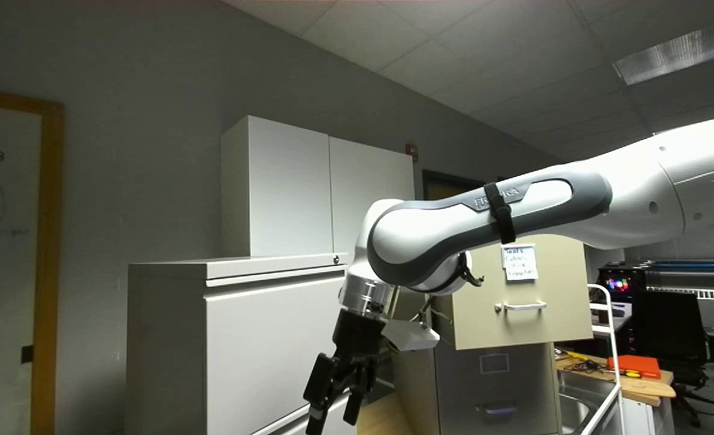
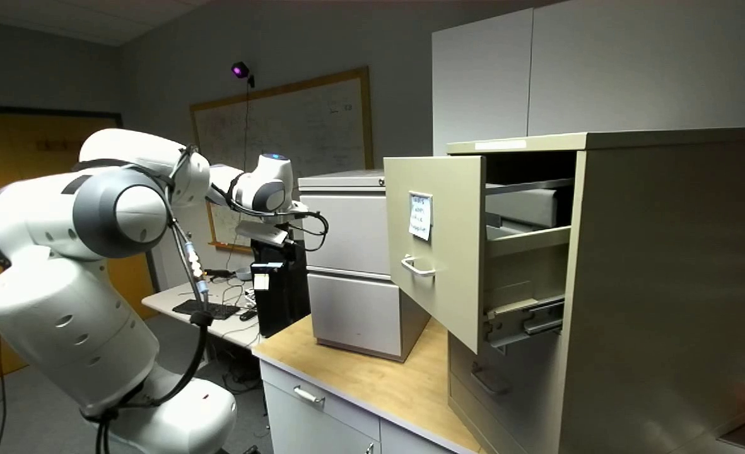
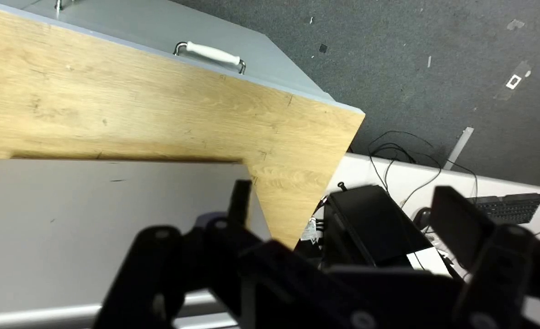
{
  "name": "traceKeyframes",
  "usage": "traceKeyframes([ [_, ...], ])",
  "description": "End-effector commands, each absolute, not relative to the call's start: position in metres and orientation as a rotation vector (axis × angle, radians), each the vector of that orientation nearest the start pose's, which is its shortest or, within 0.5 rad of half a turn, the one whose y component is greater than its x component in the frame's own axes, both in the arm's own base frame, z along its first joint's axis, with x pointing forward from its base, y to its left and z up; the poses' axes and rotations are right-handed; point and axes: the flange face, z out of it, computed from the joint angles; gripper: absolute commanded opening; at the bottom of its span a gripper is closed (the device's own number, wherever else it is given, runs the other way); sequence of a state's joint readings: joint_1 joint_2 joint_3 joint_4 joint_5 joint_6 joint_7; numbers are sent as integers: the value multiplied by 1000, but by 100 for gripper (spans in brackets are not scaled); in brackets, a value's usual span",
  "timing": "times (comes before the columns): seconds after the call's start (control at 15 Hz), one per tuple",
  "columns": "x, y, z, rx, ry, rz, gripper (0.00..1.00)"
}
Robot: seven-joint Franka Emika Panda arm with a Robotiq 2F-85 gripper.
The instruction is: Close the top drawer of the cabinet at the right
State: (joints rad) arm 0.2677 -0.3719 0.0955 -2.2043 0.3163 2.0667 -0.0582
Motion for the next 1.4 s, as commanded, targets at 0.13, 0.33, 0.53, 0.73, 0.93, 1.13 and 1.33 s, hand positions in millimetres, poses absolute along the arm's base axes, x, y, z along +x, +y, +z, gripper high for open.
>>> traceKeyframes([
  [0.13,429,185,556,-2810,-422,-277,100],
  [0.33,434,182,555,-2847,-399,-306,100],
  [0.53,439,171,556,-2903,-356,-365,100],
  [0.73,438,152,561,-2957,-268,-426,100],
  [0.93,431,132,569,-2978,-155,-495,75],
  [1.13,417,114,581,-2990,-34,-615,62],
  [1.33,397,95,594,-3022,139,-740,38],
])
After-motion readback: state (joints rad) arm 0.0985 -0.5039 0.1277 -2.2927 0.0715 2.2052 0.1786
